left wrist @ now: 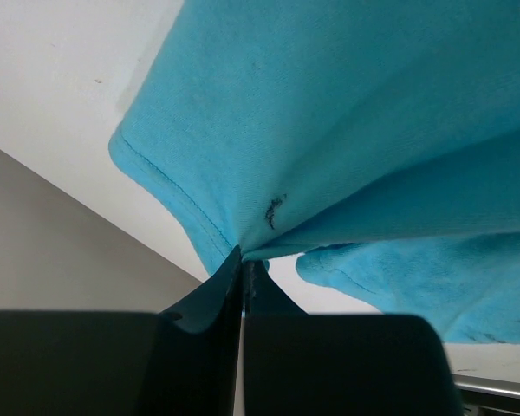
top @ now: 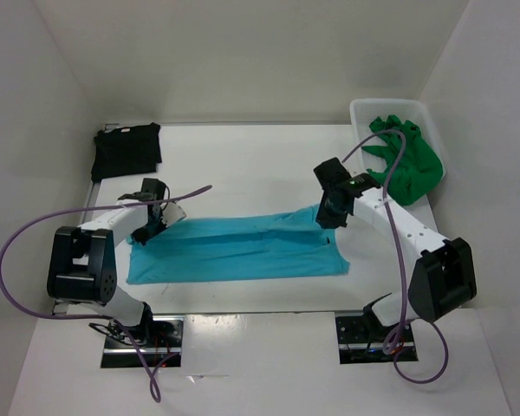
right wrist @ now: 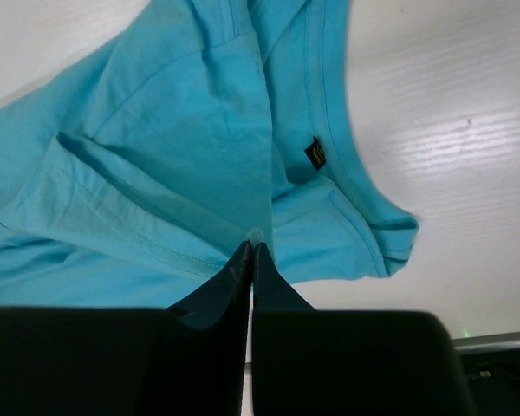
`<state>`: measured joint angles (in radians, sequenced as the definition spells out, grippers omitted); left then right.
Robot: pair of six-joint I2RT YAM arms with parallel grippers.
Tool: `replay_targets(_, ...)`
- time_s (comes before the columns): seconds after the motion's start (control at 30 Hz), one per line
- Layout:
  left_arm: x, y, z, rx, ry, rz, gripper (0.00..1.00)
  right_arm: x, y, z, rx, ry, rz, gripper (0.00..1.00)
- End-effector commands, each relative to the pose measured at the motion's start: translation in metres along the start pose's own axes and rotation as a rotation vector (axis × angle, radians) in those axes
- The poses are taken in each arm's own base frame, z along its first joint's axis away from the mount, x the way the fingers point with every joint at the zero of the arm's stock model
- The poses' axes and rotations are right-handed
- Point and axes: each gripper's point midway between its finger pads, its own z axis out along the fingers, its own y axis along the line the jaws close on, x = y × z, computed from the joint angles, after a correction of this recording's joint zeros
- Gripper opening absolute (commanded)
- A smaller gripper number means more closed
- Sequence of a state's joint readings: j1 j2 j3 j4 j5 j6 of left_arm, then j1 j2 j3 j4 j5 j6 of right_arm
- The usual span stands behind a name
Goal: Fold and stack the t-shirts
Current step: Fold the other side of the tshirt into a rectangle
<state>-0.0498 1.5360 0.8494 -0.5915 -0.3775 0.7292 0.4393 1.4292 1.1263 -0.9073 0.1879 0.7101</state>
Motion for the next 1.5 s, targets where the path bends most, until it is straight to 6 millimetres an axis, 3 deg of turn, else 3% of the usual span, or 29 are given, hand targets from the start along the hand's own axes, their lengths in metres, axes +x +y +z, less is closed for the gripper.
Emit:
replay_targets(0.0, 0.005, -0.002, 0.003, 0.002, 0.020, 0.009, 0.00, 0.020, -0.009, -0.004, 0.011, 0.043, -0.012, 0.00)
replay_targets(0.17, 0.004, -0.015, 0.007, 0.031, 0.016, 0.036, 0.00, 0.042, -0.006, 0.011, 0.039, 0.125, -0.047, 0.00)
replay_targets(0.37, 0.006, -0.012, 0.010, 0.010, 0.037, 0.018, 0.08, 0.058, -0.013, 0.011, 0.083, 0.175, -0.061, 0.01)
replay_targets(0.4, 0.008, -0.011, 0.010, 0.011, 0.040, 0.010, 0.12, 0.063, -0.017, 0.008, 0.089, 0.184, -0.072, 0.05)
replay_targets(0.43, 0.008, -0.013, 0.012, 0.017, 0.046, 0.013, 0.19, 0.065, -0.019, 0.008, 0.091, 0.186, -0.073, 0.21)
replay_targets(0.47, 0.010, -0.011, 0.011, 0.021, 0.053, -0.005, 0.35, 0.067, -0.020, 0.005, 0.087, 0.195, -0.072, 0.28)
replay_targets(0.53, 0.005, -0.007, 0.006, 0.025, 0.039, -0.017, 0.44, 0.068, -0.022, 0.002, 0.089, 0.197, -0.073, 0.48)
replay_targets(0.6, 0.002, -0.004, 0.000, 0.029, 0.023, -0.034, 0.53, 0.063, -0.016, -0.005, 0.057, 0.179, -0.066, 0.50)
replay_targets(0.7, -0.005, 0.006, -0.012, 0.015, -0.006, -0.054, 0.57, 0.055, -0.005, -0.014, 0.010, 0.152, -0.088, 0.50)
replay_targets(0.8, -0.007, 0.022, -0.030, -0.035, -0.029, -0.073, 0.63, 0.029, 0.030, -0.027, -0.089, 0.068, -0.117, 0.50)
replay_targets(0.9, -0.007, 0.036, -0.046, -0.079, -0.042, -0.089, 0.69, 0.018, 0.066, -0.019, -0.128, 0.050, -0.163, 0.50)
replay_targets(0.93, -0.002, 0.037, -0.048, -0.080, -0.040, -0.109, 0.71, 0.019, 0.073, -0.003, -0.097, 0.059, -0.194, 0.50)
replay_targets(1.1, 0.002, 0.044, -0.049, -0.105, -0.041, -0.150, 0.79, 0.004, 0.112, 0.024, -0.129, 0.017, -0.242, 0.70)
replay_targets(1.23, 0.011, 0.033, -0.033, -0.069, 0.002, -0.186, 0.79, 0.000, 0.128, 0.043, -0.130, 0.032, -0.263, 0.71)
replay_targets(1.37, 0.007, 0.032, -0.028, -0.051, -0.006, -0.226, 0.80, 0.010, 0.125, 0.067, -0.092, 0.069, -0.285, 0.71)
replay_targets(1.47, 0.005, 0.031, -0.026, -0.034, -0.001, -0.230, 0.80, 0.012, 0.128, 0.076, -0.101, 0.074, -0.285, 0.60)
